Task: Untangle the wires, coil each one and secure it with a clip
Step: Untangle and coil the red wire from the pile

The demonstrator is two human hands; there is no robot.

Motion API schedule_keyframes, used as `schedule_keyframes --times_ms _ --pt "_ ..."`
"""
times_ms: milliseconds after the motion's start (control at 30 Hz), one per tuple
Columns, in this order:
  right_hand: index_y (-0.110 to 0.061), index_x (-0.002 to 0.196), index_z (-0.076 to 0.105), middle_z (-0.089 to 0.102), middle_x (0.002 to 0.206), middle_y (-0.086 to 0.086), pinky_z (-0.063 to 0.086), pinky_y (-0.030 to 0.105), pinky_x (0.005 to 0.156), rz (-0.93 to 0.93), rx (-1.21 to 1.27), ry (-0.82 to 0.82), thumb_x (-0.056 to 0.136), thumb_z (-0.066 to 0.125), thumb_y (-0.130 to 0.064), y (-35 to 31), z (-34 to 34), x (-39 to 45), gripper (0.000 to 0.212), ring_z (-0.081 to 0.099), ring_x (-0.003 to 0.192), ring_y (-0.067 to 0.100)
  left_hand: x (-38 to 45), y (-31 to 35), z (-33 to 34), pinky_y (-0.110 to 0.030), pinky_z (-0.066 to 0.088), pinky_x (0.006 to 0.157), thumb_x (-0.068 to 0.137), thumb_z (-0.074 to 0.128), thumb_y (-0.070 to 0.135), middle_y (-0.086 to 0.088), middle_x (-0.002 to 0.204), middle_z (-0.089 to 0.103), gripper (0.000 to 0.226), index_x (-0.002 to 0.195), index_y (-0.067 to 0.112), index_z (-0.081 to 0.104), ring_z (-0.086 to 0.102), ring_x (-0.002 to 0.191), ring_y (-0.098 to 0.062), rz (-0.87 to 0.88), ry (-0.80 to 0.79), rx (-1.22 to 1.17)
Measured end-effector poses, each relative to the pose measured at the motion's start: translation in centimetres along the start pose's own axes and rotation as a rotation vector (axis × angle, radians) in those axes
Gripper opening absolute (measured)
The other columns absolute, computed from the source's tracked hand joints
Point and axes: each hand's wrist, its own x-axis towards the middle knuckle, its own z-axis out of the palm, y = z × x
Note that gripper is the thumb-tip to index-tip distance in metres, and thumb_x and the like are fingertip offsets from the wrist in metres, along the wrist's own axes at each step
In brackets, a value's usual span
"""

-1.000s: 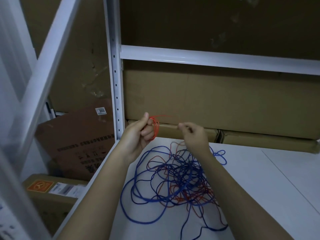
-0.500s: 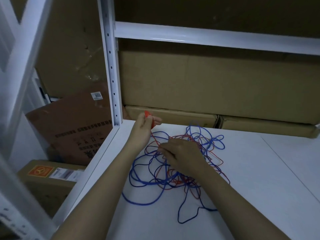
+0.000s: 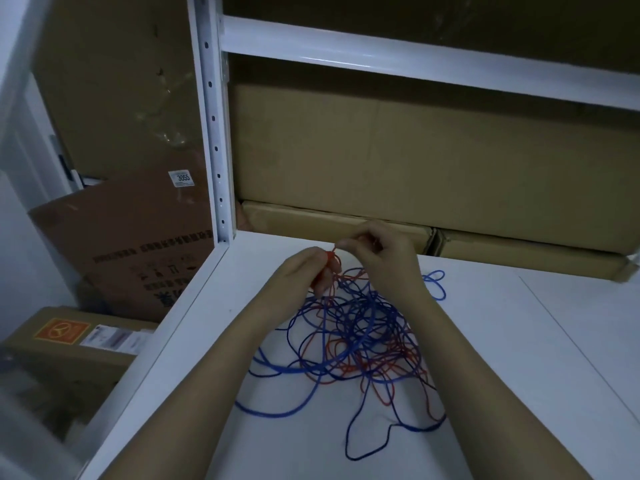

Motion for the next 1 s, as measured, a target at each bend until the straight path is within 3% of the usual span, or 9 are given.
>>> schedule_keyframes --times_ms 133,267,367,500,633,700,767,900,1000 --pt "-0.028 0.075 0.063 0.057 0.062 -0.017 0.037 0.011 0.059 0.100 0.204 -0.036 0.093 0.061 -0.015 -0.7 0.3 0.3 0.022 0.047 0.058 -0.001 -3.6 2.1 -0.4 -0.020 0.034 0.053 0.103 0.032 0.009 0.006 0.048 0.038 0.037 0.074 0.006 0.055 0.036 0.047 -0.008 0.227 -0.052 -0.159" --pt "-0.034 0.079 0.062 0.059 0.066 -0.019 0.040 0.012 0.060 0.150 0.195 -0.081 0.097 0.055 -0.020 -0.7 1.2 -0.4 0.024 0.051 0.061 0.000 -2.9 3.1 -1.7 -0.020 0.039 0.053 0.103 0.031 0.012 0.003 0.052 0.039 0.038 0.071 0.009 0.052 0.037 0.049 -0.009 0.210 0.026 -0.299" --pt "-0.028 0.087 0.065 0.059 0.070 -0.014 0.040 0.011 0.061 0.174 0.151 -0.174 0.099 0.051 -0.022 -1.3 2.1 -0.8 0.019 0.053 0.064 -0.002 -3.0 3.4 -1.9 -0.016 0.042 0.060 0.103 0.031 0.012 0.006 0.054 0.049 0.034 0.077 0.006 0.052 0.046 0.054 -0.007 0.307 0.000 -0.372" --pt "-0.020 0.109 0.067 0.058 0.071 -0.012 0.038 0.009 0.058 0.166 0.027 -0.360 0.101 0.046 -0.028 -2.1 3.3 -1.4 0.024 0.053 0.061 -0.006 -2.5 3.9 -1.8 -0.017 0.050 0.078 0.102 0.036 0.012 0.008 0.073 0.070 0.025 0.099 0.010 0.060 0.065 0.075 -0.005 0.349 0.151 -0.401" --pt "-0.020 0.112 0.065 0.059 0.065 -0.002 0.036 0.020 0.053 0.126 -0.079 -0.430 0.102 0.043 -0.033 -1.9 3.7 -2.5 0.028 0.049 0.053 0.009 -1.4 3.6 -2.5 -0.026 0.042 0.099 0.103 0.035 0.010 0.007 0.097 0.069 0.019 0.112 0.016 0.051 0.062 0.102 -0.013 0.417 0.288 -0.214" --pt "-0.020 0.111 0.063 0.056 0.061 -0.005 0.033 0.019 0.050 0.087 -0.141 -0.463 0.102 0.042 -0.032 -1.9 3.5 -2.9 0.026 0.049 0.052 0.010 -1.3 2.9 -2.7 -0.026 0.039 0.101 0.103 0.036 0.010 0.011 0.104 0.065 0.020 0.110 0.020 0.052 0.057 0.108 -0.002 0.425 0.319 -0.053" --pt "-0.020 0.109 0.064 0.057 0.062 -0.008 0.032 0.014 0.049 0.036 -0.199 -0.497 0.101 0.044 -0.028 -2.2 3.3 -3.2 0.023 0.053 0.056 0.010 -1.5 1.9 -2.8 -0.025 0.042 0.092 0.102 0.037 0.015 0.013 0.102 0.063 0.017 0.107 0.016 0.054 0.056 0.099 0.006 0.421 0.315 0.174" --pt "-0.019 0.106 0.070 0.060 0.066 -0.015 0.036 0.014 0.054 -0.025 -0.196 -0.411 0.098 0.048 -0.017 -2.2 2.9 -3.3 0.023 0.051 0.056 0.004 -2.4 -0.1 -3.0 -0.039 0.049 0.070 0.101 0.034 0.040 -0.007 0.085 0.063 0.033 0.098 0.010 0.049 0.061 0.079 -0.022 0.390 0.168 0.629" --pt "-0.021 0.108 0.071 0.070 0.086 -0.006 0.043 0.021 0.067 -0.036 -0.242 -0.308 0.097 0.053 -0.018 -0.9 2.4 -3.3 0.021 0.053 0.075 0.010 -3.0 -0.9 -3.5 -0.035 0.045 0.067 0.095 0.035 0.055 -0.004 0.072 0.059 0.053 0.084 0.007 0.055 0.059 0.072 -0.021 0.259 0.031 0.694"
